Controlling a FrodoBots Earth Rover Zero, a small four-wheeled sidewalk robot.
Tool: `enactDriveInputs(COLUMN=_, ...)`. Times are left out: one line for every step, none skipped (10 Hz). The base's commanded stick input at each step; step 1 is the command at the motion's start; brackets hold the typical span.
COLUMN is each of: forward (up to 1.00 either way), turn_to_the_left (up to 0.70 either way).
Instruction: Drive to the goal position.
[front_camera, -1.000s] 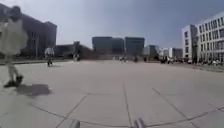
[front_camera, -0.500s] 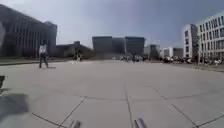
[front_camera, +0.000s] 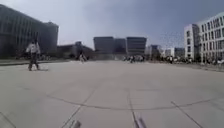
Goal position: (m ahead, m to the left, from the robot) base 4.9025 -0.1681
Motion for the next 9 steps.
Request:
enactDriveInputs(forward=0.70, turn_to_the_left=-0.26)
enactDriveInputs(forward=0.70, turn_to_the_left=-0.33)
enactDriveInputs(forward=0.70, turn_to_the_left=-0.30)
enactDriveInputs(forward=0.70, turn_to_the_left=-0.13)
enactDriveInputs(forward=0.70, turn_to_the_left=-0.05)
enactDriveInputs(forward=0.70, turn_to_the_left=0.01)
enactDriveInputs(forward=0.70, turn_to_the_left=0.01)
enactDriveInputs(forward=0.70, turn_to_the_left=0.01)
enactDriveInputs(forward=0.70, turn_to_the_left=0.01)
